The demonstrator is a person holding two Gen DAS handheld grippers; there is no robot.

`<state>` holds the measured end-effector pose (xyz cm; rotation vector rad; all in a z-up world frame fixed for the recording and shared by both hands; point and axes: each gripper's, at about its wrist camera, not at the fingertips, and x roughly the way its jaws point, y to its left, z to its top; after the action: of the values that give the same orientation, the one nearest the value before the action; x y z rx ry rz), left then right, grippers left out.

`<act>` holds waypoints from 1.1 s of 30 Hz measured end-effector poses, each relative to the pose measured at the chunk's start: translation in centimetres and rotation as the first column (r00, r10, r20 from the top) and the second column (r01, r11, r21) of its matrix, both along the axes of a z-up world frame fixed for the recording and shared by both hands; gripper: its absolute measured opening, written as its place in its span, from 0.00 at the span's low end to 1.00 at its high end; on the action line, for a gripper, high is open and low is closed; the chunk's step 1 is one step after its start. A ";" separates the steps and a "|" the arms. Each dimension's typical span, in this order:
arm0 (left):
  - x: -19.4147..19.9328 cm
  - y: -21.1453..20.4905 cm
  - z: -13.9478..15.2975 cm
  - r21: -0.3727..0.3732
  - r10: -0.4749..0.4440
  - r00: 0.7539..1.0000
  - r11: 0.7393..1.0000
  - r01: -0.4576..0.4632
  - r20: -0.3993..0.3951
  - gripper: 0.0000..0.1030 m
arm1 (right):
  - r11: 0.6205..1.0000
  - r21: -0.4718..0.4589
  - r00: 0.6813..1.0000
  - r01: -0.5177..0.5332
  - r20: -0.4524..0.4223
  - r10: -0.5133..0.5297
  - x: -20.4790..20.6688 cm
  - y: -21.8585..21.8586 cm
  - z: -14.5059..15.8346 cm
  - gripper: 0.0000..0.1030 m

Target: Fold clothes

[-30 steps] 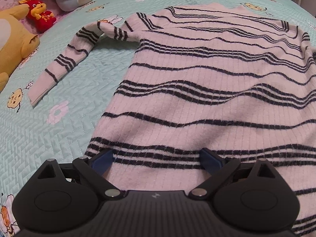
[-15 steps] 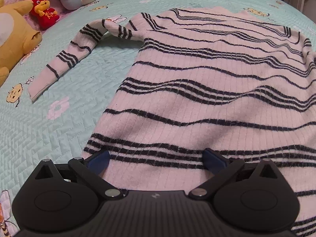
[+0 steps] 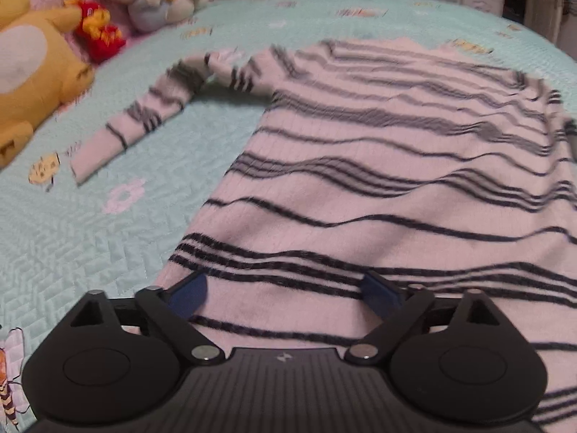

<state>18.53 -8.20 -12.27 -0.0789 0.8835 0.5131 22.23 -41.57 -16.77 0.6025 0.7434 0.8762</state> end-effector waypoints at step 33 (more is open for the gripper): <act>14.0 15.6 0.9 -0.322 0.154 0.972 0.942 -0.091 0.175 0.85 | 0.959 0.116 0.963 0.260 0.039 -0.266 23.9 3.6 -2.7 0.71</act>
<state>32.57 7.40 -11.42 -0.4708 0.7607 0.4690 46.15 -37.95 -19.45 0.7538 0.5528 0.6869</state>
